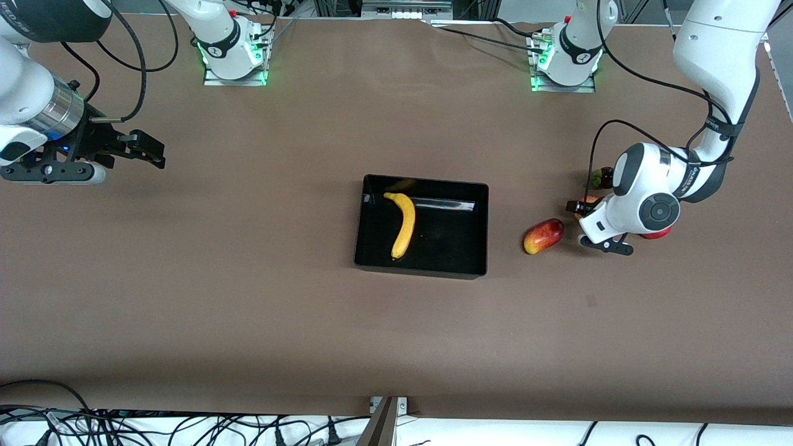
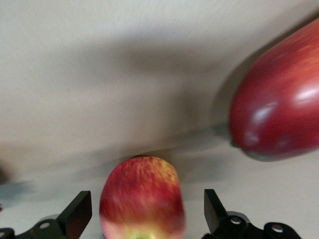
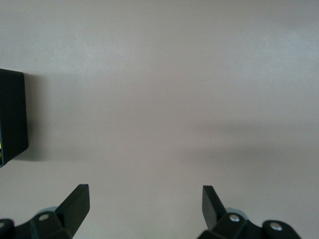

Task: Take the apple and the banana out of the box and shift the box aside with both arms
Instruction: 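Carry the apple beside the mango and release it with the left gripper, then move the left gripper back into the tray over the banana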

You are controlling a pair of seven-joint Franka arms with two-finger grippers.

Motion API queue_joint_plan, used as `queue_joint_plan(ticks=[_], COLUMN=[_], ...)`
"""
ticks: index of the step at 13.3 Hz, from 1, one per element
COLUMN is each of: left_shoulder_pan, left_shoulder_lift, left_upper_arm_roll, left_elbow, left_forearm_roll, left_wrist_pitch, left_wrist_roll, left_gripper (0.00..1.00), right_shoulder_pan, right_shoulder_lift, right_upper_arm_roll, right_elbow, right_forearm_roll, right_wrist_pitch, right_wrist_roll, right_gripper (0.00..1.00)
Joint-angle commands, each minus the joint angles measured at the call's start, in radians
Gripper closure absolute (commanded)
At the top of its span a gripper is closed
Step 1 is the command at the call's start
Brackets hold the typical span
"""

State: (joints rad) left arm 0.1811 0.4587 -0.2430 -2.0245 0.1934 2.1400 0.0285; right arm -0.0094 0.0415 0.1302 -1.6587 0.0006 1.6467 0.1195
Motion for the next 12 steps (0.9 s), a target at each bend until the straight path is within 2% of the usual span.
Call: queue_joint_plan(ticks=[1,3,5,6,10,12], left_shoulder_pan=[0.001,-0.014,-0.054,-0.09,-0.262,-0.383], left_shoulder_lift=[-0.067,-0.055,-0.032,-0.013,0.19,0.279], left_upper_arm_roll=[-0.047,-0.099,-0.151,-0.156,-0.154,-0.15], left_elbow=[0.106,0.269,0.378,0.42,0.639,0.701], left_forearm_roll=[0.023,0.008,0.008,0.003,-0.175,-0.17], left_wrist_pitch=[-0.148,-0.305,-0.336,-0.335,-0.306,-0.118], left_wrist_roll=[0.031,0.042,0.034,0.028,-0.096,-0.226], left_gripper=[0.0,0.0,0.0,0.0,0.0,0.0], right_shoulder_pan=[-0.007,-0.007,-0.007,-0.009,-0.009,-0.009], right_shoulder_lift=[-0.014,-0.014,-0.015,-0.015,-0.019,-0.019], right_upper_arm_roll=[0.006,0.006,0.006,0.005,-0.007,-0.007], right_elbow=[-0.01,-0.012,-0.012,-0.012,-0.01,-0.012], right_forearm_roll=[-0.011,-0.013,-0.013,-0.011,-0.011,-0.011], right_wrist_pitch=[0.002,0.002,0.001,0.001,-0.001,-0.002], right_wrist_roll=[-0.011,-0.011,-0.011,-0.011,-0.012,-0.012], right_gripper=[0.0,0.0,0.0,0.0,0.0,0.0])
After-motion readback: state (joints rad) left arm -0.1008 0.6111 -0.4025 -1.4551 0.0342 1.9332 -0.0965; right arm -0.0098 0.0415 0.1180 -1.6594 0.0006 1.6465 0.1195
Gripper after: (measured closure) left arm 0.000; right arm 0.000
